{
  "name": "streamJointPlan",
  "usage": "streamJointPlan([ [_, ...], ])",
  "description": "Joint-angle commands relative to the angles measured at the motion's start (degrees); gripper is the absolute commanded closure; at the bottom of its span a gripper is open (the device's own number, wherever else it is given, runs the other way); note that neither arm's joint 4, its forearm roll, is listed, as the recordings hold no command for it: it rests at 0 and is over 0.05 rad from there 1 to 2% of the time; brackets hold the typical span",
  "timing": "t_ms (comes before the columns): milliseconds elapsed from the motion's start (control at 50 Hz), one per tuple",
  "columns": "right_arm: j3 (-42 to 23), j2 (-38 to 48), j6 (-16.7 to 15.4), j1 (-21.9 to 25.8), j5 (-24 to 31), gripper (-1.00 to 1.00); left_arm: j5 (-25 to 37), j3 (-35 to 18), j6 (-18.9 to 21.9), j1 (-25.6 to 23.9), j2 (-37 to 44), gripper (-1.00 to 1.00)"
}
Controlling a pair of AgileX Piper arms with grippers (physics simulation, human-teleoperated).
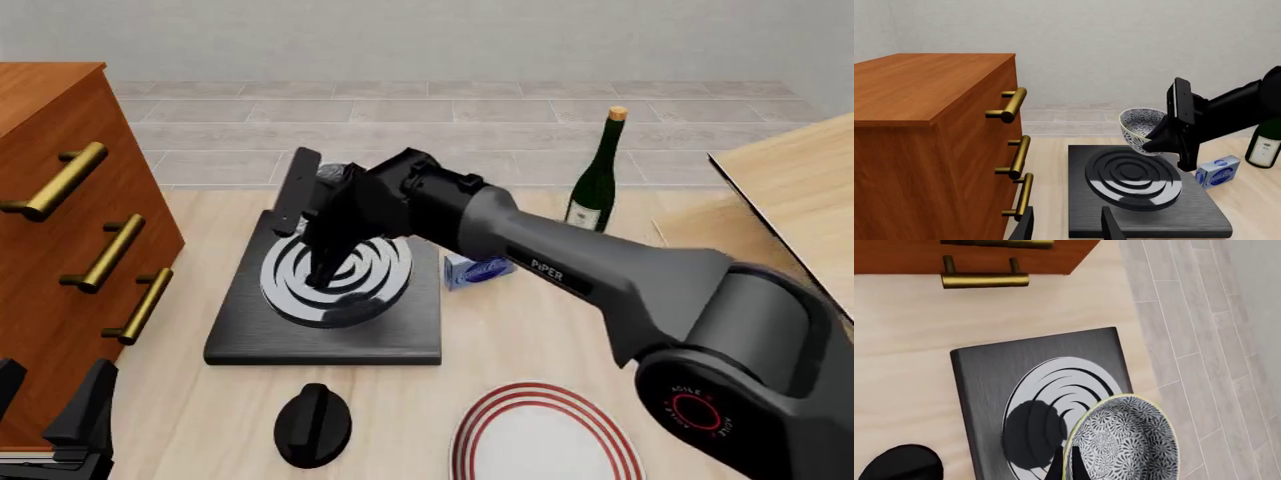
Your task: Put the bowl on the stove.
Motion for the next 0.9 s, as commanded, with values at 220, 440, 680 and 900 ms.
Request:
streamJointPlan([
  [220, -2.4, 3.9, 3.4, 1.7, -0.6, 1.0, 0.0, 0.0, 0.0, 0.0, 0.0, -1.0],
  [440, -3.6, 5.1, 5.2, 1.9, -0.2, 1.0, 0.0, 0.0, 0.0, 0.0, 0.0, -1.0],
  [680, -1.8, 5.0, 6.3, 2.3, -1.0, 1.0, 0.0, 0.0, 0.0, 0.0, 0.0, -1.0],
  [900, -1.5, 5.7, 7.0, 1.7, -1.1, 1.0, 0.0, 0.0, 0.0, 0.0, 0.0, -1.0],
])
